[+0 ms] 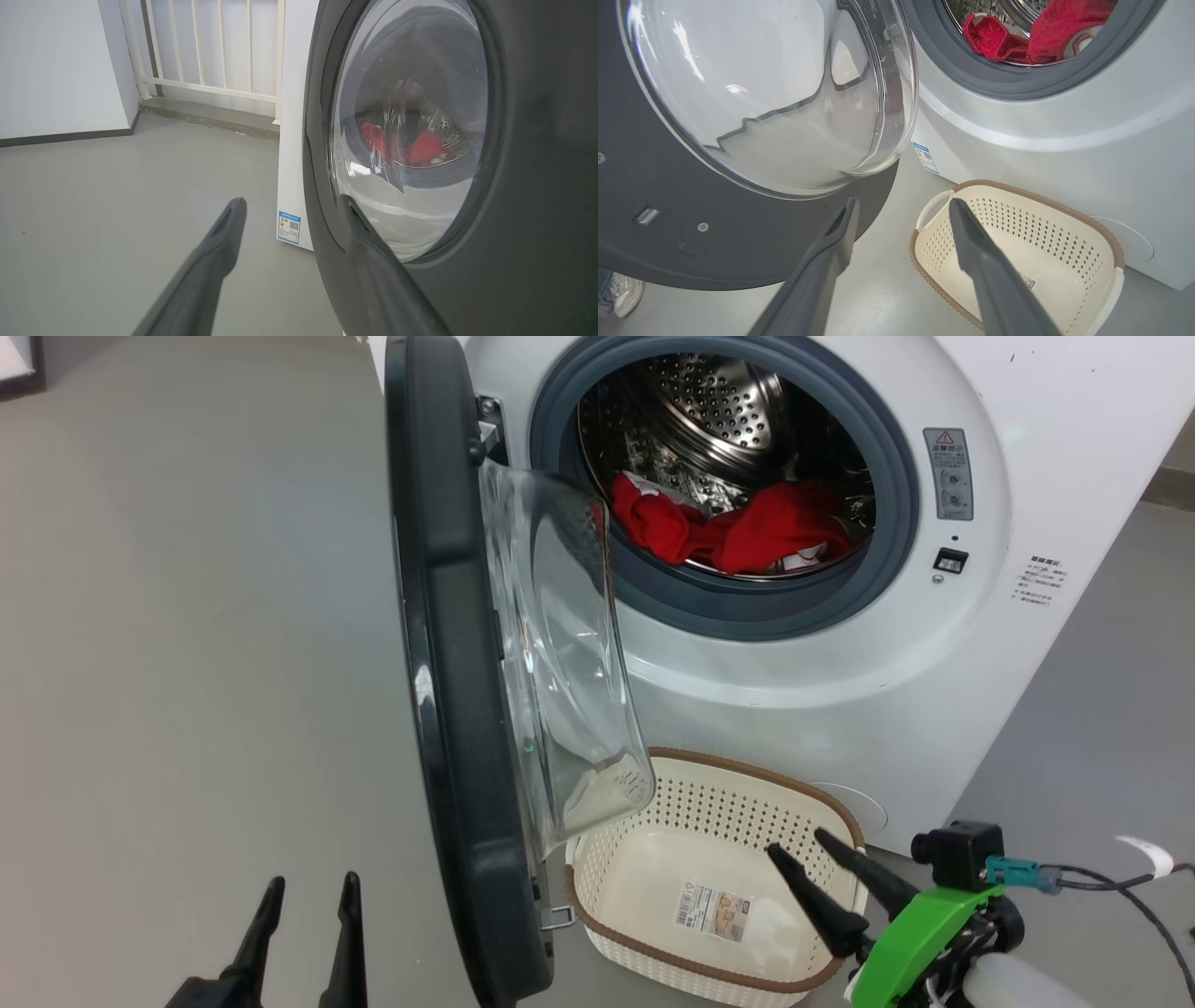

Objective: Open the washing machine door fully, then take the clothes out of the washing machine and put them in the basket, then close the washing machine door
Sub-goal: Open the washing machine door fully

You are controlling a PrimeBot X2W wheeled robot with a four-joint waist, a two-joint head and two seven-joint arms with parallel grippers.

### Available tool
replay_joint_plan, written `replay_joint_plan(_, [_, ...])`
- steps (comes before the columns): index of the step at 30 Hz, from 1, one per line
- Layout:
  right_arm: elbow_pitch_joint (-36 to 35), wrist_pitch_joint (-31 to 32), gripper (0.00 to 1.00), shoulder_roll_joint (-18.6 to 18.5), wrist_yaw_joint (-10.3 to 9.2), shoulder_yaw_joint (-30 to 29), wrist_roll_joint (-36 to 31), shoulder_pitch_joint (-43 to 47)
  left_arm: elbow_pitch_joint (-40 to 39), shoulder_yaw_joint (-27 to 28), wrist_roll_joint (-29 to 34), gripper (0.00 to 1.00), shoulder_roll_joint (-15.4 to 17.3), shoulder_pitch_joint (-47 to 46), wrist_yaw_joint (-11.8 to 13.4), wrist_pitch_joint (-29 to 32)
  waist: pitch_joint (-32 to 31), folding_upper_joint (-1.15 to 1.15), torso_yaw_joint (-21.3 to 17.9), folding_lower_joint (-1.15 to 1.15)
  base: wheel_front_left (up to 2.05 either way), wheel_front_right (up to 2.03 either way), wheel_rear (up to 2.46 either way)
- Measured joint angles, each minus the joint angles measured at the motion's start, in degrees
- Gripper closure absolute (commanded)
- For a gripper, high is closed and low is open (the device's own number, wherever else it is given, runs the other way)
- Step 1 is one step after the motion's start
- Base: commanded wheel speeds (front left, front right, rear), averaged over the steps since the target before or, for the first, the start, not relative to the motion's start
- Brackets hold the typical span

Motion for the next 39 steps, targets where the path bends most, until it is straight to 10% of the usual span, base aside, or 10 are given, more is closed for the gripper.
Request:
replay_joint_plan(17, [-17.1, -0.2, 0.00, 8.1, 0.00, -28.0, -32.0, 12.5, -0.5, 0.4, 0.0, 0.00, 0.0, 0.0, 0.1, 0.0, 1.0, 0.00, 0.1, 0.00, 0.00, 0.00, 0.00])
replay_joint_plan(39, [-17.0, -0.1, 0.00, 10.7, 0.00, -31.2, -37.3, 16.7, -0.5, 0.2, 0.6, 0.00, 0.0, 0.1, 0.1, 0.0, -0.2, 0.00, 0.1, 0.00, 0.00, 0.00, 0.00])
